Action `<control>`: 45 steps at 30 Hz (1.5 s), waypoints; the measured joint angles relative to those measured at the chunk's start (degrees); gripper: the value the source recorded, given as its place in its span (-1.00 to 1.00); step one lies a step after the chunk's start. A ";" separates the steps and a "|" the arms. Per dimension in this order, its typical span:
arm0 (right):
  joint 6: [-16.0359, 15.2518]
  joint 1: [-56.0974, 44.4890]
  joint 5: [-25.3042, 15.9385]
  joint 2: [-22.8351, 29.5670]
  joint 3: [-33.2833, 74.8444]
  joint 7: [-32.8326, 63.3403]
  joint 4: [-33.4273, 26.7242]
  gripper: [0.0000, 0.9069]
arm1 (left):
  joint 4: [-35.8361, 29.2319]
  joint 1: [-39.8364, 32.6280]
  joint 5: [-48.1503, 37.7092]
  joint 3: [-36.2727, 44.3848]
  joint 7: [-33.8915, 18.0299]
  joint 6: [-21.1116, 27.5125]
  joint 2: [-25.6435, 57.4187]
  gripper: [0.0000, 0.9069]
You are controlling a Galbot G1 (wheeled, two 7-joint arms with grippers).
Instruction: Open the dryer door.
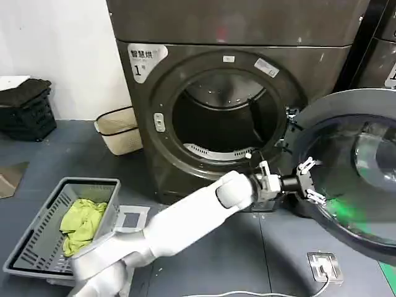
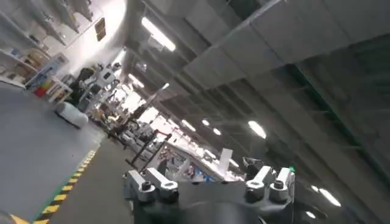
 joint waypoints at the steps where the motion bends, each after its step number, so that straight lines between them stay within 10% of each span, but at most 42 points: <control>1: 0.02 0.00 0.01 0.02 0.07 0.05 -0.14 1.00 | 0.44 -0.42 -0.12 0.00 -0.11 0.11 -0.31 1.00; 29: 0.11 -1.75 -0.20 -2.84 3.04 0.51 -6.18 1.00 | 3.33 -3.14 -0.56 -1.38 -2.03 2.49 -2.69 1.00; 45: -0.53 -1.00 -0.32 -4.08 2.33 -0.15 -6.58 1.00 | -13.32 3.07 -5.29 -3.11 0.36 9.64 7.82 1.00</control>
